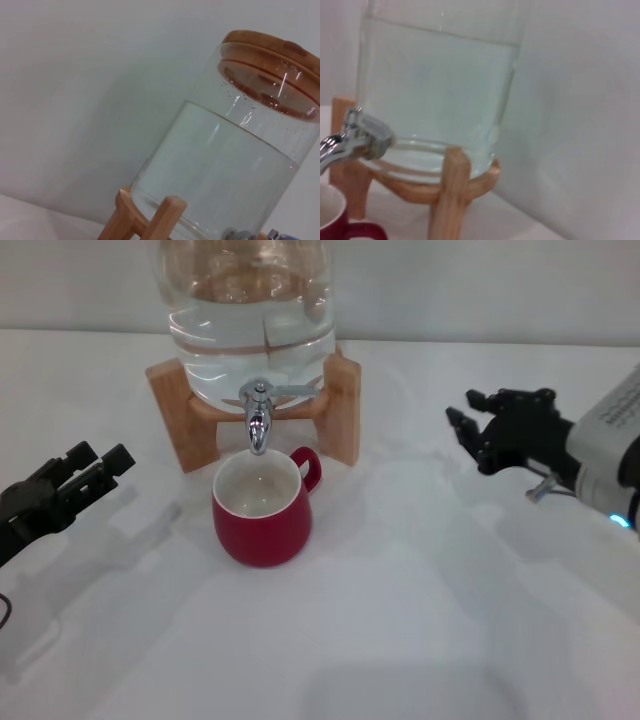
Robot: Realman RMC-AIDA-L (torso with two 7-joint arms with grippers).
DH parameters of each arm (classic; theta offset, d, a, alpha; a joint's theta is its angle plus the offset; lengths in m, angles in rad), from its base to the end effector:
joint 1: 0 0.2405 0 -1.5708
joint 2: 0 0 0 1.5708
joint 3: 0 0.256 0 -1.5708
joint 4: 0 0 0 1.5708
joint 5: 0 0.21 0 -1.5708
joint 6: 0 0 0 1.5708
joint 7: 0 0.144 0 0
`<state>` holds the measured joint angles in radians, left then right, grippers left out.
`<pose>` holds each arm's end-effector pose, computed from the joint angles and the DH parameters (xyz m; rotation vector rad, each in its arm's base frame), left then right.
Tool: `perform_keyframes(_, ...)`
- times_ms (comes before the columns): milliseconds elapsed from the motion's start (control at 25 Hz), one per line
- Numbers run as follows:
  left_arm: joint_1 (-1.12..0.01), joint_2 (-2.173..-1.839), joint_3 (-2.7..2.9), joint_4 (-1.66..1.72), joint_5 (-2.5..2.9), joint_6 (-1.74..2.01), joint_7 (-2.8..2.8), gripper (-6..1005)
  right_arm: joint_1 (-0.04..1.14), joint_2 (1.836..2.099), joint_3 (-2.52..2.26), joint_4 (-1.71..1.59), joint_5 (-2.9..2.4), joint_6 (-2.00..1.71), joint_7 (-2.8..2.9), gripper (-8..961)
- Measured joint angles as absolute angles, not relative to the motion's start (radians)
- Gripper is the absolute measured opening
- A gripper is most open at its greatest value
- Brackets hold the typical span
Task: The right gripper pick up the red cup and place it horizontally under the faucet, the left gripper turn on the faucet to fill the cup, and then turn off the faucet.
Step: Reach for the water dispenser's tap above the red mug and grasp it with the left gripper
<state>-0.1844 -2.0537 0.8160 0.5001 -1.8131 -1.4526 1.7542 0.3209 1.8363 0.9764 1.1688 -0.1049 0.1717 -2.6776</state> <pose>-0.3433 0.2637 0.0315 -1.9965 -1.0753 -1.1394 0.2062 0.3581 -0.0391 -2.2217 0.3334 0.4132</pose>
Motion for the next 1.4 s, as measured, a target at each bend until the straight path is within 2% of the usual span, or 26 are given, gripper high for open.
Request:
perform_keyframes(160, -0.184, -2.051, 0.816, 0.5, -1.813, -1.453, 1.752, 891, 0.27, 1.817, 1.025, 1.233, -0.132, 0.144, -2.673, 296)
perform_keyframes(240, -0.183, -2.048, 0.816, 0.5, -1.813, -1.454, 1.751, 891, 0.238, 1.816, 1.067, 1.253, -0.133, 0.142, -2.673, 296)
perform_keyframes(280, -0.182, -2.047, 0.816, 0.5, -1.813, -1.454, 1.751, 891, 0.199, 1.84, 1.116, 1.261, -0.139, 0.155, -2.68, 296)
perform_keyframes(320, -0.182, -2.046, 0.816, 0.499, -1.813, -1.454, 1.751, 891, 0.199, 1.84, 1.116, 1.261, -0.139, 0.155, -2.68, 297)
perform_keyframes(480, -0.182, -2.044, 0.816, 0.498, -1.813, -1.452, 1.75, 891, 0.143, 1.906, 1.185, 1.267, -0.25, 0.158, -2.687, 297)
perform_keyframes(600, -0.183, -2.043, 0.816, 0.499, -1.813, -1.451, 1.746, 891, 0.142, 1.91, 1.193, 1.267, -0.265, 0.142, -2.681, 298)
perform_keyframes(960, -0.182, -2.043, 0.816, 0.499, -1.812, -1.444, 1.74, 891, 0.098, 1.916, 1.246, 1.266, -0.266, 0.179, -2.606, 583)
perform_keyframes(1160, -0.187, -2.042, 0.816, 0.5, -1.804, -1.443, 1.73, 891, 0.093, 1.917, 1.244, 1.274, -0.27, 0.106, -2.6, 781)
perform_keyframes(1400, -0.193, -2.027, 0.816, 0.506, -1.742, -1.442, 1.675, 891, 0.068, 1.945, 1.25, 1.341, -0.263, -0.047, -2.597, 873)
